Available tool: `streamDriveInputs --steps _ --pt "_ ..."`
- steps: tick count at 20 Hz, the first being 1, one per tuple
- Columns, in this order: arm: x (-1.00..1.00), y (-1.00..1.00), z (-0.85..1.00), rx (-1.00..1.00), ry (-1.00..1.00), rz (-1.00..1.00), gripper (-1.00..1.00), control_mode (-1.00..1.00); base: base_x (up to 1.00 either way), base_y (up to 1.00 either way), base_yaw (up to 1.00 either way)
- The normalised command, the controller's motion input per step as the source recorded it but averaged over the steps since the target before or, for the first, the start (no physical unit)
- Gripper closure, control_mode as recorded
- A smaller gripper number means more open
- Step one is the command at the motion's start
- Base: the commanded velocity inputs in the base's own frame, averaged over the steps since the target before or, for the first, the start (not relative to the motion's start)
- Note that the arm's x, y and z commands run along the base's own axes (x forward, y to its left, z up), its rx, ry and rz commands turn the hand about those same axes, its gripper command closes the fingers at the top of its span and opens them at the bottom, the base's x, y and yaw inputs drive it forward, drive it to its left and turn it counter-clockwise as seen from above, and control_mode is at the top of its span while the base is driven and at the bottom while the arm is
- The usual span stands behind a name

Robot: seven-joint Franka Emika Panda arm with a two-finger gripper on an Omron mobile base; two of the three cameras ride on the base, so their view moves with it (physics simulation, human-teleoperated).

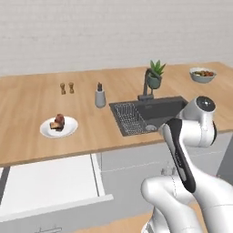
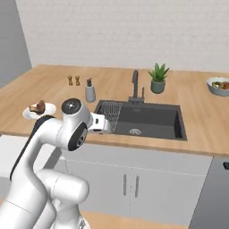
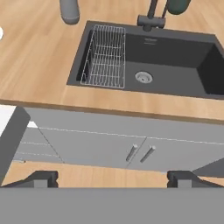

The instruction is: Pick up the knife from the drawer and place it on the cutting board. Then place the meat from the plate to the cutting board.

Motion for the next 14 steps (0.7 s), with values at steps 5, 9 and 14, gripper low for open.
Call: streamDriveInputs --steps 5,9,14 --pt "0.00 0.00 0.00 0.00 0.00 0.00 -1.00 1.00 0.39 0.01 0.46" --pt "0.00 0.00 0.00 0.00 0.00 0.00 -1.00 1.00 0.56 0.08 0.42" --pt "0.00 0.00 0.00 0.00 0.00 0.00 -1.00 1.00 0.59 0.00 0.35"
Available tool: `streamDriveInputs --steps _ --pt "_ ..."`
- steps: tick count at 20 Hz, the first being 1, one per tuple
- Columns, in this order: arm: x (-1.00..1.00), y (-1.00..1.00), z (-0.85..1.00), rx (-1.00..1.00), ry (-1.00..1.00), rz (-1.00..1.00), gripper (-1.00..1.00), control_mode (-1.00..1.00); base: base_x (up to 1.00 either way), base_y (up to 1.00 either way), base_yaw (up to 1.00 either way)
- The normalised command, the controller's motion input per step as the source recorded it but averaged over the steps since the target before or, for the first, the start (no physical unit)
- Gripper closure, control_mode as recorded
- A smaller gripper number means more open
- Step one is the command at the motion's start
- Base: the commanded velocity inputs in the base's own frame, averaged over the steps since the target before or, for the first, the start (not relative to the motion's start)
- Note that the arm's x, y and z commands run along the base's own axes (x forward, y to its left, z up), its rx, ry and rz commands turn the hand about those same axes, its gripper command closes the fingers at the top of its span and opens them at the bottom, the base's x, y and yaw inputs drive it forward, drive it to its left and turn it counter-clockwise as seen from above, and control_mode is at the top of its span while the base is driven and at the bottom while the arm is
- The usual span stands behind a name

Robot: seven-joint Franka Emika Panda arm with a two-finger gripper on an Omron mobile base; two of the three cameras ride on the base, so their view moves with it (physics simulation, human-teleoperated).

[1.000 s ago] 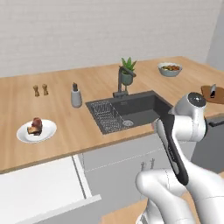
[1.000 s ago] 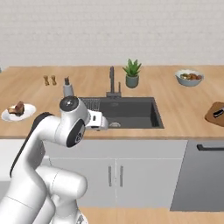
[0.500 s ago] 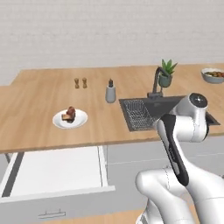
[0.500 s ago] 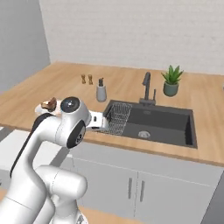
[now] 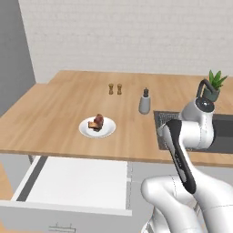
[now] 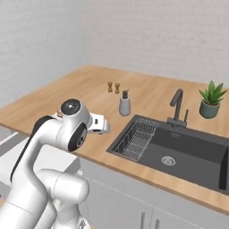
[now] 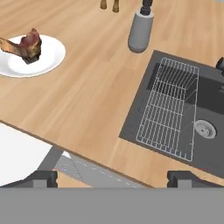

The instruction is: Pick up the knife from the drawer and place it on the cutting board. Then place the meat from the plate to the cutting board.

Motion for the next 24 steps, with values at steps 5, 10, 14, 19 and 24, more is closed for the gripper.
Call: streamDriveInputs --steps 5,10,14,19,24 --pt "0.00 0.00 0.00 0.00 0.00 0.00 -1.00 1.00 0.27 0.07 0.20" --pt "0.01 0.23 -0.06 -0.01 0.00 0.02 -1.00 -1.00 0.00 0.00 0.00" --pt "0.23 0.83 -0.02 -0.02 0.00 0.10 -1.00 -1.00 0.00 0.00 0.00" --pt "0.40 0.95 -0.04 0.00 0.00 0.20 -1.00 -1.00 0.00 0.00 0.00" --pt "0.47 0.92 0.00 0.00 0.09 0.27 -1.00 -1.00 0.00 0.00 0.00"
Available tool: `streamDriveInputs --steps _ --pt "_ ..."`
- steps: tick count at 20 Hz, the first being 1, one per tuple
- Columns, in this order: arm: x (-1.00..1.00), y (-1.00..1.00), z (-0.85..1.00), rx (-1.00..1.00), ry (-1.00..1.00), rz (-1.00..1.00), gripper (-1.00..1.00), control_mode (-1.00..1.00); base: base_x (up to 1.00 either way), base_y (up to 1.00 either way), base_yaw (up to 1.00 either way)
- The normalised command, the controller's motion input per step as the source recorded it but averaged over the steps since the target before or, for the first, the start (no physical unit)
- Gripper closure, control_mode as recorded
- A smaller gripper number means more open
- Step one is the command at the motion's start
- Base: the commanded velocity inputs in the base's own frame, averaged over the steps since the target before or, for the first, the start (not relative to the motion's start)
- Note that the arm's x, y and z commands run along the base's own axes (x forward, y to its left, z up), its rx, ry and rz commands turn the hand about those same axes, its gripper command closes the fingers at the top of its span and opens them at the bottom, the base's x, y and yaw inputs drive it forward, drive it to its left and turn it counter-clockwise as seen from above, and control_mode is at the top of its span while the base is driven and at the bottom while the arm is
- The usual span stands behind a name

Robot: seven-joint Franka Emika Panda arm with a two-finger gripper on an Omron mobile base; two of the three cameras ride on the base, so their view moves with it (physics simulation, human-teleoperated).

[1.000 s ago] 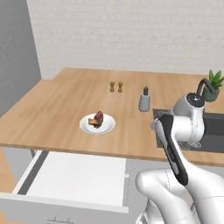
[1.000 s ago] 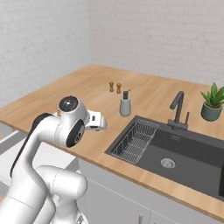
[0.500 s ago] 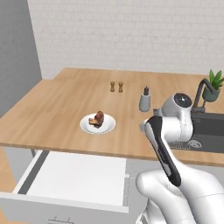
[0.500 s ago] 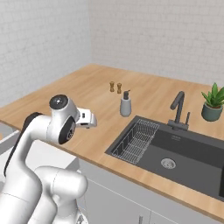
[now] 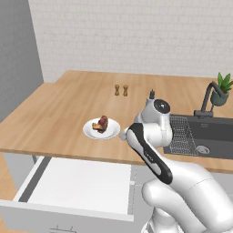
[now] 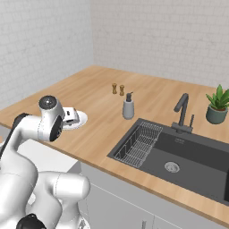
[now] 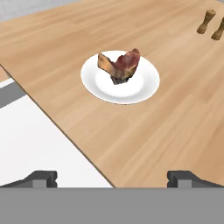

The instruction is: Pick up the knife from the drawer and place it on the cutting board. Then place the meat from the plate to the cutting board.

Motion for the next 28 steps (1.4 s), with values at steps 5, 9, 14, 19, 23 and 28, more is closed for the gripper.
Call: streamDriveInputs --steps 5,9,14,19,23,28 --pt "0.30 0.73 0.00 0.00 0.04 0.28 -1.00 -1.00 0.00 0.00 0.00" --pt "0.16 0.53 0.00 -0.01 0.00 0.22 -1.00 -1.00 0.00 0.00 0.00" --pt "0.23 0.11 0.00 -0.05 0.00 0.02 -1.00 -1.00 0.00 0.00 0.00" --pt "0.30 0.00 0.00 -0.05 0.00 -0.01 -1.00 -1.00 0.00 0.00 0.00" --pt "0.34 0.01 -0.07 -0.03 0.00 0.00 -1.00 -1.00 0.00 0.00 0.00" --pt "0.41 0.04 -0.15 -0.03 0.00 0.00 -1.00 -1.00 0.00 0.00 0.00"
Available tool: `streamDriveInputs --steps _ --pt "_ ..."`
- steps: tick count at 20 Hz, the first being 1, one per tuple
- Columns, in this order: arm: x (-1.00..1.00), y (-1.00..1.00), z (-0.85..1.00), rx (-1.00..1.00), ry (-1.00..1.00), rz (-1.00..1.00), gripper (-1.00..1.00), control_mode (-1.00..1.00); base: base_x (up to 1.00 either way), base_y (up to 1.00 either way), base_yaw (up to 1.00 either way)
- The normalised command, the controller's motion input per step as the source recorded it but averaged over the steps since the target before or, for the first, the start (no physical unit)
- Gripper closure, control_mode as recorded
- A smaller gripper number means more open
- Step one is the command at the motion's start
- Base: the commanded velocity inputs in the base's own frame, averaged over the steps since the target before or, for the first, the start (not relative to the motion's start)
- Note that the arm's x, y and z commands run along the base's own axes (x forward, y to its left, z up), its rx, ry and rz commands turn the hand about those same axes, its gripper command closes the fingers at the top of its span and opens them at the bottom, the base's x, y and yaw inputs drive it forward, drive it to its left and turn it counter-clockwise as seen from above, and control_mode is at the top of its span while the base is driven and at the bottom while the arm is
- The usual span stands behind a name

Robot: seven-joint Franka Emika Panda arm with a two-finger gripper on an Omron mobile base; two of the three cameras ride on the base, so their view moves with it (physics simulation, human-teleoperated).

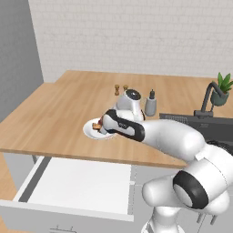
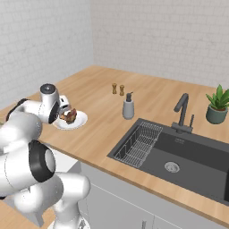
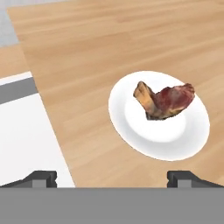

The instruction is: Pick up the knife from the drawer and place it on the cutting board. Then place the meat from the plate to the cutting board.

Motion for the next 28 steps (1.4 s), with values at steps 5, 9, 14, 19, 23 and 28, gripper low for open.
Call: streamDriveInputs --steps 5,9,14,19,23,28 --pt "0.43 0.11 -0.30 -0.03 0.00 0.00 -1.00 -1.00 0.00 0.00 0.00" --pt "0.43 0.16 -0.31 -0.03 0.00 0.00 -1.00 -1.00 0.00 0.00 0.00" --pt "0.34 0.15 -0.21 -0.03 0.00 0.00 -1.00 -1.00 0.00 0.00 0.00" --pt "0.29 0.13 -0.25 -0.05 0.00 0.00 -1.00 -1.00 0.00 0.00 0.00" --pt "0.29 0.14 -0.23 -0.06 0.00 0.00 -1.00 -1.00 0.00 0.00 0.00" --pt "0.32 0.15 -0.08 -0.04 0.00 0.00 -1.00 -1.00 0.00 0.00 0.00"
